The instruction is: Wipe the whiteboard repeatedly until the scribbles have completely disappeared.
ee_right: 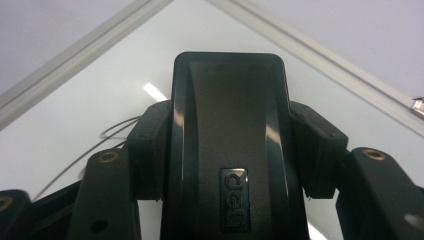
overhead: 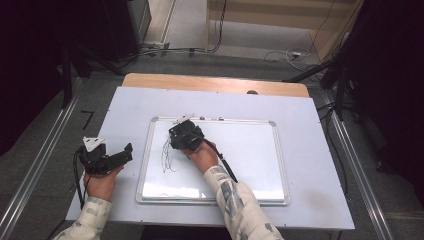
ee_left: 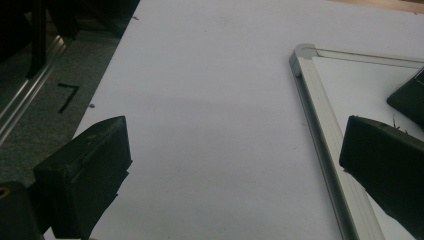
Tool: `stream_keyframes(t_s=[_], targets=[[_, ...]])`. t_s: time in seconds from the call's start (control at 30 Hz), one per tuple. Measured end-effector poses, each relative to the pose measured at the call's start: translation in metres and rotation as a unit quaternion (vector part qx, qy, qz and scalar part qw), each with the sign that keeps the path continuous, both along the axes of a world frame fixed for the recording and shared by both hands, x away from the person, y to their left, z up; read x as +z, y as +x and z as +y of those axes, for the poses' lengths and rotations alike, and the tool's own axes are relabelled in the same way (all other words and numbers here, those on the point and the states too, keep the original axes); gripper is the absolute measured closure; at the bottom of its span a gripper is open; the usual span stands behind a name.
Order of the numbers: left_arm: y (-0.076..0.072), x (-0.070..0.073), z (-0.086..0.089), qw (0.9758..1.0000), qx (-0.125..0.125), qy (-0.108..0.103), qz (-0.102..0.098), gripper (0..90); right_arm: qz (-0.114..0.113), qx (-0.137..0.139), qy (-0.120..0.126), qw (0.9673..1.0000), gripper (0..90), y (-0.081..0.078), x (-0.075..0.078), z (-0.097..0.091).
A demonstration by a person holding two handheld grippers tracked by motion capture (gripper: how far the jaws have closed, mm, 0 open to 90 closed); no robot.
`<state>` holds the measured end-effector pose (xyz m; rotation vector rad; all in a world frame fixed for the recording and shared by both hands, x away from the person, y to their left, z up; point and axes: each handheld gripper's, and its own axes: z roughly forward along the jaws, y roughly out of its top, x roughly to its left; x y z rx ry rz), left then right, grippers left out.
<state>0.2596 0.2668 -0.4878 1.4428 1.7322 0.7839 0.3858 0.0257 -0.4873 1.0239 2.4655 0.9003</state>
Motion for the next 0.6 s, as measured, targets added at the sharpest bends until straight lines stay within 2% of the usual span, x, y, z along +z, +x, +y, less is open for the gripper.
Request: stream_keyframes(t_s=[0.23,0.27,0.33,0.37,0.6], targets=[[0.000,0.000,0.000,1.0000,0.000,0.001,0.001,0.4,0.000,-0.004,-0.005,1.0000,39.4,-0.002,0.000,0.002],[0.000,0.000,0.000,1.0000,-0.001,0.001,0.001,0.5,0.001,0.010,-0.007,0.9999,39.4,-0.007,0.000,0.004],[0.000,0.000,-0.001,1.0000,0.000,0.001,0.001,0.4,0.000,0.013,-0.008,0.9999,39.4,-0.010,0.000,0.005],[0.000,0.000,-0.001,1.0000,0.000,0.001,0.001,0.4,-0.002,0.025,-0.008,0.9996,39.4,-0.015,0.000,0.009],[0.000,0.000,-0.001,1.0000,0.000,0.002,0.001,0.4,-0.003,0.012,-0.002,0.9999,39.4,-0.003,-0.001,0.015]])
